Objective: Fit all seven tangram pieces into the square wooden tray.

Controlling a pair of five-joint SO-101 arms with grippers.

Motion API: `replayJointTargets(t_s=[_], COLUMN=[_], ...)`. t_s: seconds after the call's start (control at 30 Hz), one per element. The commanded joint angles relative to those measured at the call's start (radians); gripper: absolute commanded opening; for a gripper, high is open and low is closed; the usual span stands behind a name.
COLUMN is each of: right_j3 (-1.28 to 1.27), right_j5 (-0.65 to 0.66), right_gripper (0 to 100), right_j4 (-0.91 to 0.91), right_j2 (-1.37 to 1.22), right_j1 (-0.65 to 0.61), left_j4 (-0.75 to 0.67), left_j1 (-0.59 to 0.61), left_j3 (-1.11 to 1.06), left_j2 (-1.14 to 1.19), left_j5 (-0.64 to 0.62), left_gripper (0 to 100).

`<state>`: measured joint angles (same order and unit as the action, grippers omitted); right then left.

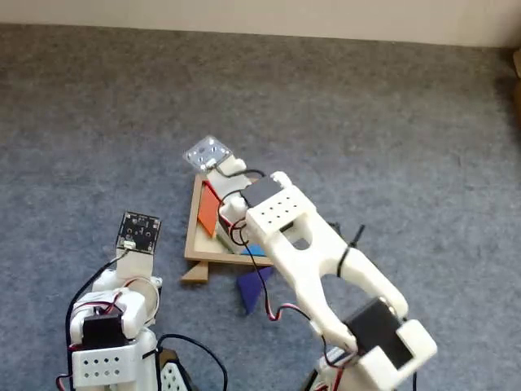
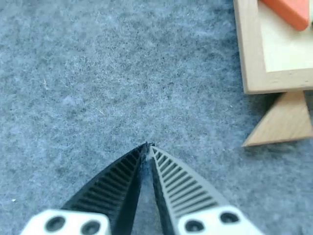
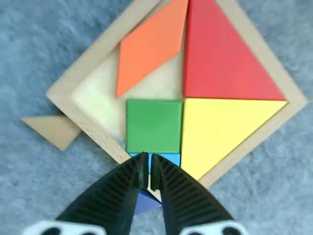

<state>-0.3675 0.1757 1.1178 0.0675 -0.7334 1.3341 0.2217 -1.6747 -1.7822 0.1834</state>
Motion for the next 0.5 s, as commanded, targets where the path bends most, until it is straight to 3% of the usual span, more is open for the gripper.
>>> replayJointTargets(t_s=[0.0, 0.3, 0.47], right_j3=[0.059, 0.056, -0.001], right_j5=[-0.164, -0.836, -0.904], right_gripper=[2.7, 2.8, 2.8], right_j4=[0.035, 0.107, 0.128], right_j2=[0.120, 0.096, 0.041], right_j1=[0.001, -0.010, -0.051], left_j4=[0.006, 0.006, 0.006], left_j1=[-0.021, -0.021, -0.021], left_j3=[-0.021, -0.021, -0.021], left_j2=[-0.045, -0.045, -0.047], left_j5=[-0.009, -0.009, -0.009], left_gripper=[1, 1, 1])
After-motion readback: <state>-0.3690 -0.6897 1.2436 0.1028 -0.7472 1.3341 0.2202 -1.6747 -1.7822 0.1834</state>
